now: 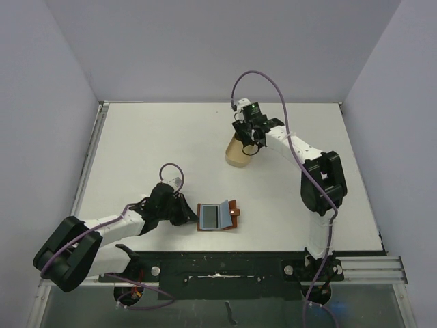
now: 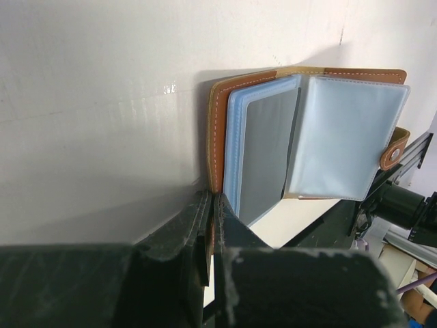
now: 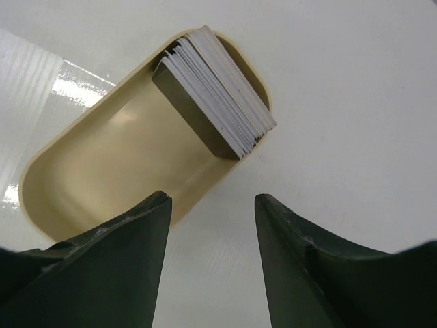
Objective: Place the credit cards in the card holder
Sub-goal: Pick up the credit card from the storage box.
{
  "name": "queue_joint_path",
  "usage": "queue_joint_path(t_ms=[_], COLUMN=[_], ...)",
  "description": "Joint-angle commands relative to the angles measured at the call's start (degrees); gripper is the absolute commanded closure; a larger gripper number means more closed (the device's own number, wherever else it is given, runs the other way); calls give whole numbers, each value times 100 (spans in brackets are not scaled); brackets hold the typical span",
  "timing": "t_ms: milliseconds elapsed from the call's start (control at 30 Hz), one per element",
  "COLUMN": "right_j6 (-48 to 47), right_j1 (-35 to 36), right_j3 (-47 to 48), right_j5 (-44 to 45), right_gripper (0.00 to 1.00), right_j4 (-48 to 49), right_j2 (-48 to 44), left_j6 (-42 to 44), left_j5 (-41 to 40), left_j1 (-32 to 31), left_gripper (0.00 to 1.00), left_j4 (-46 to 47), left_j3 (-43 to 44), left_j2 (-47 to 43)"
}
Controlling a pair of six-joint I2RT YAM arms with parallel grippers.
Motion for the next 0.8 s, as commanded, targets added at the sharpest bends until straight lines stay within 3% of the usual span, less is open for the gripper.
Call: queue_joint_path(t_ms=[0,767], right_j6=[-707,-1707], right_j1=[-92,-87], right_j3=[635,992], right_j5=[161,796], right_gripper=[47,49], right_j4=[198,677], right_j2=[275,1293], left_j6=[63,8], left_j5=[107,160], left_j1=[-31,-47], left_gripper=[99,99], left_j4=[97,221], left_j3=[174,132], left_j2=[-135,-25])
